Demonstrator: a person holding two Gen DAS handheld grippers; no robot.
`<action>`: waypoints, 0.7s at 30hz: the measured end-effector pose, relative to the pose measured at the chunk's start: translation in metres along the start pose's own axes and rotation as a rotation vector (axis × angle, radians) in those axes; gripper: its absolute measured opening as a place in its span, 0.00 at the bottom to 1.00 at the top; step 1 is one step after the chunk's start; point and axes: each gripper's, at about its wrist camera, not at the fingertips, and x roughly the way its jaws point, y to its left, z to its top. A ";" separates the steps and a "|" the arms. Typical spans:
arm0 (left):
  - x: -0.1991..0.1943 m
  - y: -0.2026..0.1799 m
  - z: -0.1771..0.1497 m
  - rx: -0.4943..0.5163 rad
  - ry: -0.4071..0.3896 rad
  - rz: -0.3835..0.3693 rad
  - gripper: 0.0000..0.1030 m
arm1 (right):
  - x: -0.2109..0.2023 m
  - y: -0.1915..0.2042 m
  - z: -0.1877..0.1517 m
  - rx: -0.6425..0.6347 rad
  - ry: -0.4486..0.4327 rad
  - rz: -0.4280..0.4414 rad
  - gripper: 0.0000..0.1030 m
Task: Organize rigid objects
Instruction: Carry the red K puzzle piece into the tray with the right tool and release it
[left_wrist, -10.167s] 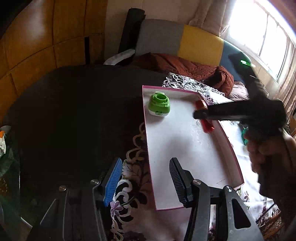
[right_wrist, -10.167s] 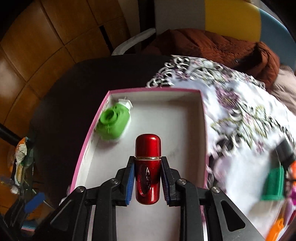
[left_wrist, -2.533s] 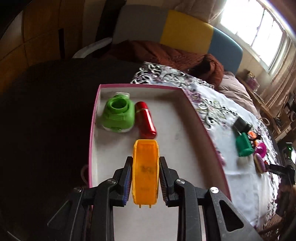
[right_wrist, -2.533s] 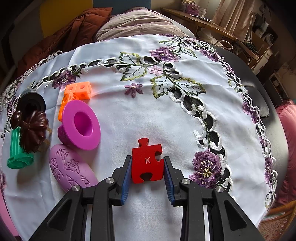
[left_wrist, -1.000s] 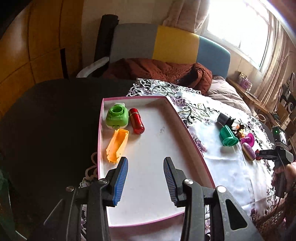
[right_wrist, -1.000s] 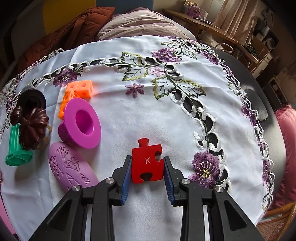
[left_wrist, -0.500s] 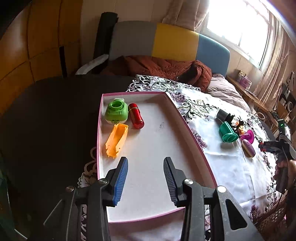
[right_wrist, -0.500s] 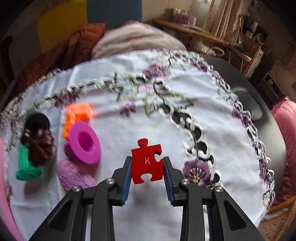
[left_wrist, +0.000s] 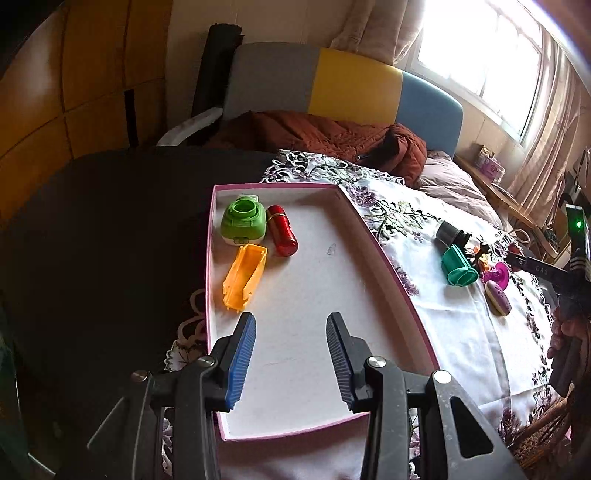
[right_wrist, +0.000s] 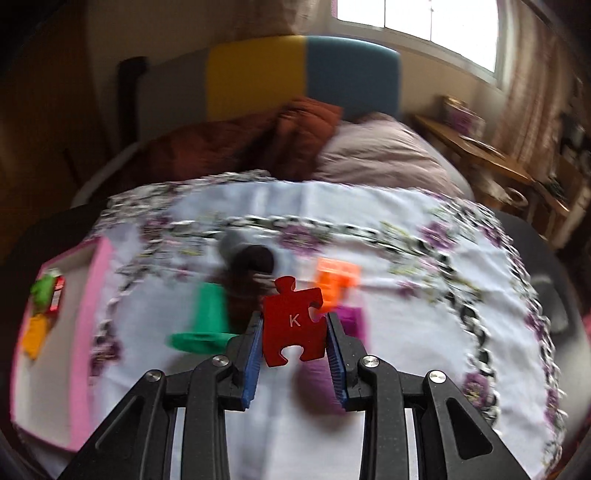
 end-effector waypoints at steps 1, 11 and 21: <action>0.000 0.000 0.000 0.000 0.000 0.002 0.39 | 0.000 0.011 0.001 -0.008 0.001 0.026 0.31; 0.002 0.008 -0.003 -0.019 0.006 0.012 0.39 | 0.001 0.114 -0.009 -0.121 0.056 0.253 0.31; 0.000 0.022 -0.003 -0.048 -0.001 0.018 0.39 | 0.007 0.207 0.003 -0.270 0.068 0.390 0.31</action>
